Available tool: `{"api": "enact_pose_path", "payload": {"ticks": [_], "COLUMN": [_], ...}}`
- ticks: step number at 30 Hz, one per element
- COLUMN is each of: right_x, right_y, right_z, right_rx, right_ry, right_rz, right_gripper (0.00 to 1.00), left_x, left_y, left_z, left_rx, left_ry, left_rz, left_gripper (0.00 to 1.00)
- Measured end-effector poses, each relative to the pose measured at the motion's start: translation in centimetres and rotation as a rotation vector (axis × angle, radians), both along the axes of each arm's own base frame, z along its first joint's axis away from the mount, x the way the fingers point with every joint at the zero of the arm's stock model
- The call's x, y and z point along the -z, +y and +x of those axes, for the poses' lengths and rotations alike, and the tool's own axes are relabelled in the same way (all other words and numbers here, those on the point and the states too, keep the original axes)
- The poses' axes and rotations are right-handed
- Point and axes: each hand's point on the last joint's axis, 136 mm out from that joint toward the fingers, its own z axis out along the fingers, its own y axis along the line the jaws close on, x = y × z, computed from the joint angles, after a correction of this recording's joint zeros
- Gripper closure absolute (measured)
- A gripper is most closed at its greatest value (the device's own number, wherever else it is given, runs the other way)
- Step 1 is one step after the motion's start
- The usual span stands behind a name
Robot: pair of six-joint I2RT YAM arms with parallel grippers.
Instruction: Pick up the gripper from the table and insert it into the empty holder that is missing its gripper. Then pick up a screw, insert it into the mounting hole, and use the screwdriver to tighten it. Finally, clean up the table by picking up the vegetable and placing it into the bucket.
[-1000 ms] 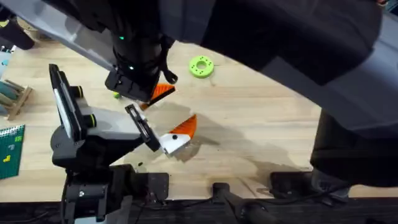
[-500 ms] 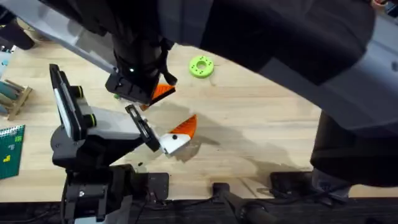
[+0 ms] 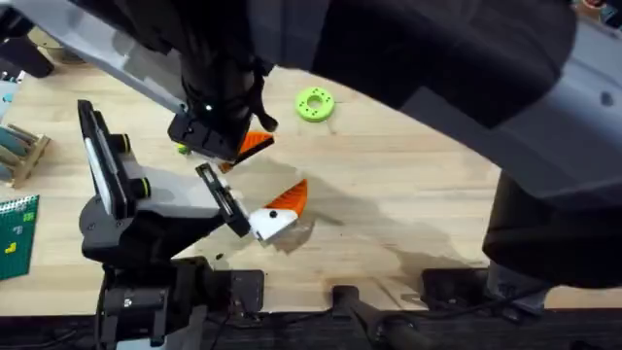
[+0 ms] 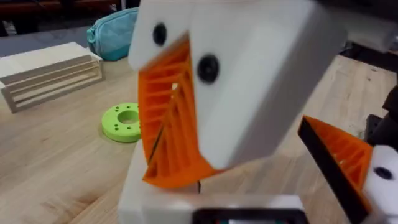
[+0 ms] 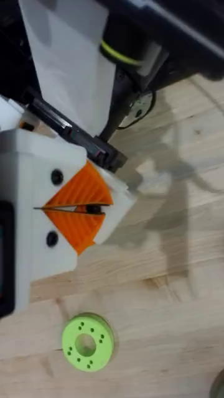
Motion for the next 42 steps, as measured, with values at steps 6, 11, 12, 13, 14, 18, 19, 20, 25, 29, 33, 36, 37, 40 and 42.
{"api": "enact_pose_path", "payload": {"ticks": [6,11,12,13,14,18,19,20,25,29,33,36,37,40,42], "right_x": [0.0,0.1,0.1,0.0,0.0,0.0,0.0,0.0,-0.6,-2.4,-4.0,-4.3,-4.2,-3.9,-3.9], "right_y": [0.0,-0.1,-0.2,-0.2,-0.3,-0.3,-0.4,-0.4,-0.5,-0.6,-1.4,-2.3,-2.8,-4.5,-5.4], "right_z": [0.1,0.4,0.6,0.9,1.1,1.4,1.5,1.5,1.6,1.8,2.4,2.9,3.0,3.1,3.2], "right_rx": [0.003,0.01,0.014,0.018,0.023,0.03,0.031,0.032,0.034,0.039,0.059,0.079,0.09,0.107,0.121], "right_ry": [0.004,0.003,0.0,-0.002,-0.003,-0.007,-0.008,-0.009,-0.011,-0.026,-0.036,-0.03,-0.023,0.002,0.014], "right_rz": [0.002,0.001,0.002,0.004,0.005,0.01,0.01,0.01,0.017,0.048,0.064,0.053,0.043,-0.003,-0.023], "right_gripper": [0.995,0.754,0.695,0.648,0.607,0.527,0.519,0.51,0.475,0.452,0.445,0.442,0.395,0.175,0.16], "left_x": [0.0,0.0,0.0,0.0,0.0,0.0,0.0,0.0,0.0,0.0,0.0,0.0,0.0,0.0,0.0], "left_y": [0.0,0.0,0.0,0.0,0.0,0.0,0.0,0.0,0.0,0.0,0.0,0.0,0.0,0.0,0.0], "left_z": [0.0,0.0,0.0,0.0,0.0,0.0,0.0,0.0,0.0,0.0,0.0,0.0,0.0,0.0,0.0], "left_rx": [0.0,-0.001,-0.001,-0.001,-0.001,-0.001,-0.001,-0.001,0.0,0.0,-0.001,0.0,-0.001,-0.001,-0.001], "left_ry": [0.004,0.004,0.004,0.003,0.003,0.003,0.003,0.003,-0.002,-0.004,-0.004,-0.004,-0.004,-0.004,-0.004], "left_rz": [-0.003,-0.003,-0.003,-0.002,-0.003,-0.002,-0.002,-0.002,0.001,0.002,0.002,0.003,0.003,0.003,0.003], "left_gripper": [0.015,0.015,0.015,0.015,0.015,0.015,0.015,0.015,0.015,0.014,0.015,0.015,0.015,0.015,0.015]}}
